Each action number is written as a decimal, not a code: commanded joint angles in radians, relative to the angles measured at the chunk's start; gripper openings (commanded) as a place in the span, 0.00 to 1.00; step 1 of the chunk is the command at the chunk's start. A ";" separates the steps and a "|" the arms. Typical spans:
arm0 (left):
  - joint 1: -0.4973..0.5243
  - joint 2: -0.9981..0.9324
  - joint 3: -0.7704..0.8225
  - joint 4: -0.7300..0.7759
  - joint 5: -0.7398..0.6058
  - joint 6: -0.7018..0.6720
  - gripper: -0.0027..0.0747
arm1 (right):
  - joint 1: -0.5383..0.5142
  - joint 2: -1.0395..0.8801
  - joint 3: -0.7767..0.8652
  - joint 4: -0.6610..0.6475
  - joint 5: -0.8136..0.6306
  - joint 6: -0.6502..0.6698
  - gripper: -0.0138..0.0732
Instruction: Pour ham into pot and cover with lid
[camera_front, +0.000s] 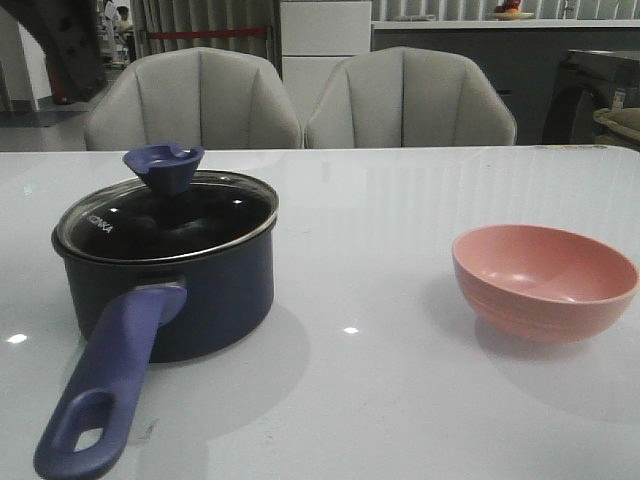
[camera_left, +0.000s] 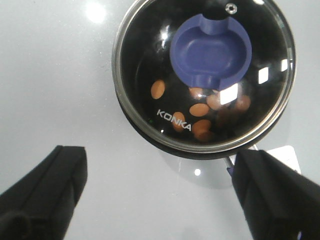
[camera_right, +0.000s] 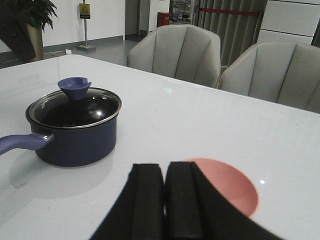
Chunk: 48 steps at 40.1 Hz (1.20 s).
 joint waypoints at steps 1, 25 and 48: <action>0.005 -0.134 0.069 0.008 -0.113 -0.025 0.82 | 0.002 0.010 -0.026 0.017 -0.063 -0.006 0.34; 0.005 -0.839 0.616 0.017 -0.346 -0.025 0.82 | 0.002 0.010 -0.026 0.017 -0.063 -0.006 0.34; 0.005 -1.385 0.877 0.057 -0.440 -0.023 0.82 | 0.002 0.010 -0.026 0.017 -0.063 -0.006 0.34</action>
